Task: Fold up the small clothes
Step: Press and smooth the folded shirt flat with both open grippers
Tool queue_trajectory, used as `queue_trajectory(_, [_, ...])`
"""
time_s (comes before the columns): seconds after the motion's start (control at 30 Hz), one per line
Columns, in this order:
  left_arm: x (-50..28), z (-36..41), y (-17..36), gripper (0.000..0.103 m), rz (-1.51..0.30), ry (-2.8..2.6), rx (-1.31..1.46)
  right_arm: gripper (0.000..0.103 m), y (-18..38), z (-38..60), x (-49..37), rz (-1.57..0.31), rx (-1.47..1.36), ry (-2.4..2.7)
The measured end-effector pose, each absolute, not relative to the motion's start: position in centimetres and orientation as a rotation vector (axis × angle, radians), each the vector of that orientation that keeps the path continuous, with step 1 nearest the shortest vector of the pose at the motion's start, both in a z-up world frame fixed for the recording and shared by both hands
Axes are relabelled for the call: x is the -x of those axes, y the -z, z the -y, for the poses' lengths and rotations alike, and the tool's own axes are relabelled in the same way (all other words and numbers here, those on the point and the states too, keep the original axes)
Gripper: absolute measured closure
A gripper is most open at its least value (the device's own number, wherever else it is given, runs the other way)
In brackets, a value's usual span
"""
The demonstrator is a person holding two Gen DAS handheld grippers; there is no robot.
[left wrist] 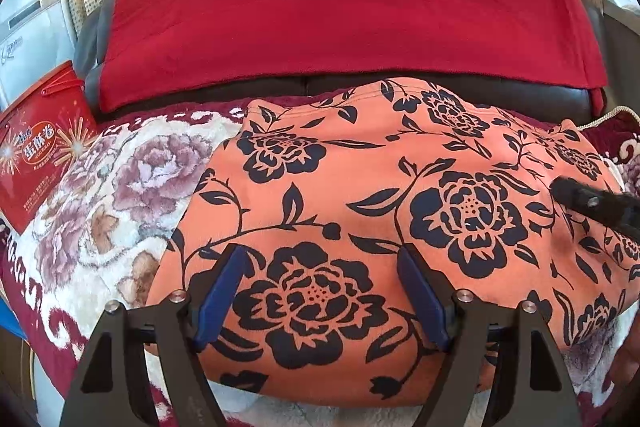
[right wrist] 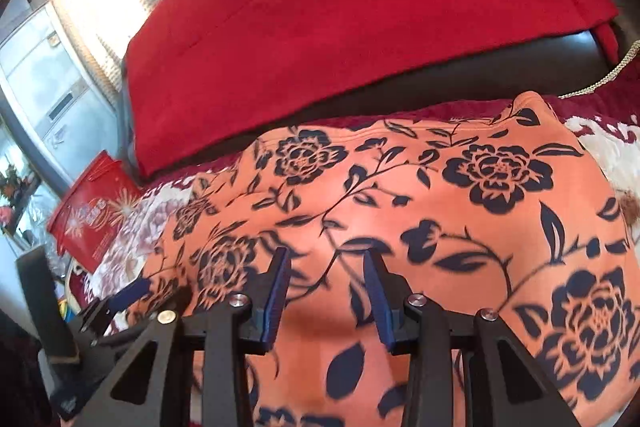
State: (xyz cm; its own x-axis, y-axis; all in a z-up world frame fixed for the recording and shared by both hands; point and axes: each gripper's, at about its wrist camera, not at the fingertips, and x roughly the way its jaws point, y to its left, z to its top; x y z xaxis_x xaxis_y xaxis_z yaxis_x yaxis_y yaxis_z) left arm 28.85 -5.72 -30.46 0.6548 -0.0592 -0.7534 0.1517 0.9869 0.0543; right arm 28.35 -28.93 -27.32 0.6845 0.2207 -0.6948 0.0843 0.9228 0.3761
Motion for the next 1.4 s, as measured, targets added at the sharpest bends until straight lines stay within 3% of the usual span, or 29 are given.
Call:
queue_trajectory(0.13, [-29.1,5.8,30.8,0.022,-0.849,0.11,-0.122,0.061,29.4,29.3,-29.5,-0.862,-0.429,-0.067])
queue_trajectory(0.5, [-29.2,5.8,30.9,0.02,-0.858,0.08,-0.11,0.062,26.3,32.9,-25.7,-0.754,-0.419,0.023])
queue_trajectory(0.7, [-27.7,2.0,28.6,0.019,-0.844,0.002,-0.019,0.061,26.1,38.1,-21.9,-0.757,-0.493,0.19])
queue_trajectory(0.73, [-27.4,1.3,28.7,0.017,-0.849,-0.018,-0.007,0.056,26.5,39.2,-21.4,-0.784,-0.519,0.218])
queue_trajectory(0.8, [-27.1,-0.1,30.0,0.015,-0.906,-0.071,0.001,0.052,28.2,40.7,-21.0,-0.885,-0.565,0.227])
queue_trajectory(0.9, [-27.5,-1.7,32.7,0.015,-1.019,-0.087,0.096,0.052,28.3,41.3,-19.6,-0.883,-0.587,0.203])
queue_trajectory(1.2, [-27.4,-0.2,30.2,0.015,-0.951,-0.052,0.127,0.052,24.6,40.5,-18.1,-0.714,-0.613,0.144])
queue_trajectory(1.37, [-27.5,2.1,27.7,0.014,-0.812,0.003,0.093,0.052,26.2,38.0,-21.5,-0.84,-0.57,0.136])
queue_trajectory(1.4, [-27.6,2.9,27.5,0.007,-0.795,0.008,0.062,0.052,27.1,37.7,-22.2,-0.888,-0.563,0.148])
